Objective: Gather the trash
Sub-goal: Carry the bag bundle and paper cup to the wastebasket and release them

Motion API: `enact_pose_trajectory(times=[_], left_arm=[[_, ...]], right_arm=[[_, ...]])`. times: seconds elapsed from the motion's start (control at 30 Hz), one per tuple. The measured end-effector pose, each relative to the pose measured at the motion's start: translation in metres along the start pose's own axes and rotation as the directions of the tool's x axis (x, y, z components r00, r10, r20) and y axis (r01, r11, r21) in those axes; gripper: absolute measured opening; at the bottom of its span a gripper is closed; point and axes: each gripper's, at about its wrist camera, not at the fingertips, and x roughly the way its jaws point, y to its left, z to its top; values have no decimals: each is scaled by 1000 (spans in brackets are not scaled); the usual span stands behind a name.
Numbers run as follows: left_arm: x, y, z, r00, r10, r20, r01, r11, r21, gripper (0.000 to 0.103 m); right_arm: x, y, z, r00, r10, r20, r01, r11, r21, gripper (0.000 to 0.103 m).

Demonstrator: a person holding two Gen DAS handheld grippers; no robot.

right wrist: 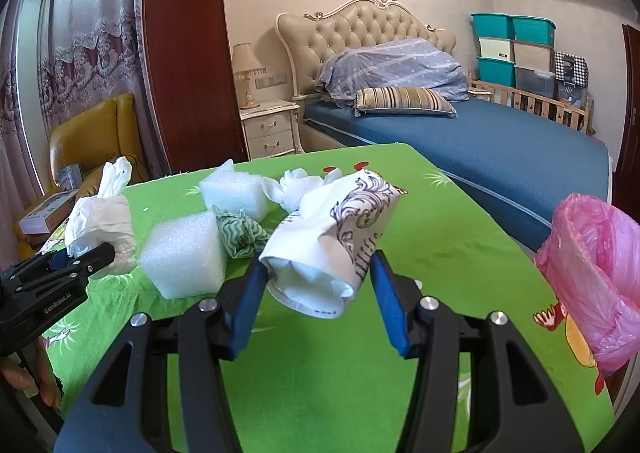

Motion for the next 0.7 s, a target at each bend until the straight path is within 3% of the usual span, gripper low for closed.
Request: enact_pose_trajectory(times=[0.3,0.4,0.7], left_arm=[[-14,1,-2,998,-3,56,2,1000,12,39],[-24,1,-7,998,-40,45,41,999,-13,39],[-58,-34,-21,991,-125,57,119,989,88,40]], right_arm=[[-5,0,-3,1000,5,24,-5,1000,-16,52],[-15,-1,-7,1000,7,26,-6,1000,-31,52],[-52,-16,-21,1000,14,22,-12,998,-58,52]])
